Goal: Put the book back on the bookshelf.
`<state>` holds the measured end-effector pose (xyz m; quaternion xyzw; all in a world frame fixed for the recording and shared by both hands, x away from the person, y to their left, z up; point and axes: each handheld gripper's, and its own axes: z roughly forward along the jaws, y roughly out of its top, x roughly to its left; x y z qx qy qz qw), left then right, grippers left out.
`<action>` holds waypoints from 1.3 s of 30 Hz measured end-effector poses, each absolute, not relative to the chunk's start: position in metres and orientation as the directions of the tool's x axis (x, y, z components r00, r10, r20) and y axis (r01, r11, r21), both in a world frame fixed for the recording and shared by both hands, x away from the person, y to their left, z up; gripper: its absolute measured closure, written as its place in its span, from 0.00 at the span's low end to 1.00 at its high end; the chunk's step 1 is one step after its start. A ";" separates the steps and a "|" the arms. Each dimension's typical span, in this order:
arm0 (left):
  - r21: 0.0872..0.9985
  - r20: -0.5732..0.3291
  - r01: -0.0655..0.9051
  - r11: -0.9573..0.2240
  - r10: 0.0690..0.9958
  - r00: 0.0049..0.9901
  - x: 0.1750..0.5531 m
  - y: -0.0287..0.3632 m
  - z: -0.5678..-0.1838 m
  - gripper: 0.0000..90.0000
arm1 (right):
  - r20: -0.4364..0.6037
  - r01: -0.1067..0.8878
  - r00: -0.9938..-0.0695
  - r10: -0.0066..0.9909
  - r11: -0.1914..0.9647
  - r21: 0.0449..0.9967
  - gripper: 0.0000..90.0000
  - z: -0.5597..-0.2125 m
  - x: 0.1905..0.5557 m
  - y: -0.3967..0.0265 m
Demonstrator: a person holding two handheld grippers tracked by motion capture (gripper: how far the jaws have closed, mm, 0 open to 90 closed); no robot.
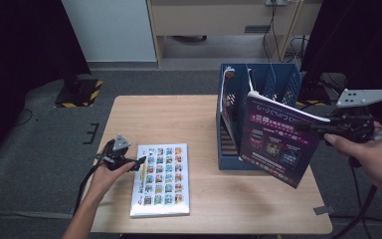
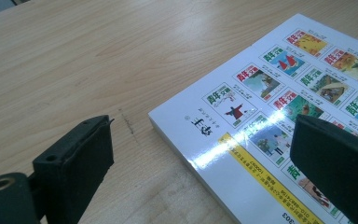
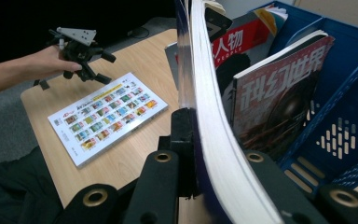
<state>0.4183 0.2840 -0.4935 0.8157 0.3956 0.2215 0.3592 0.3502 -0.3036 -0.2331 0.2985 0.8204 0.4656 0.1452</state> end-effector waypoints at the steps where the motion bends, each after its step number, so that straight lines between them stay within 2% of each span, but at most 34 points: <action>1: 0.761 0.077 0.486 -0.429 0.805 0.589 0.418 0.284 -0.494 0.06 | 0.040 0.354 -0.780 0.625 0.388 0.851 0.92 -0.233 0.350 -0.304; 18: 0.769 0.072 0.484 -0.419 0.808 0.584 0.419 0.285 -0.492 0.06 | 0.021 0.388 -0.708 0.706 0.364 0.847 0.92 -0.207 0.349 -0.317; 39: 0.768 0.079 0.478 -0.427 0.803 0.591 0.419 0.283 -0.491 0.06 | -0.041 0.443 -0.576 0.816 0.354 0.824 0.92 -0.210 0.373 -0.304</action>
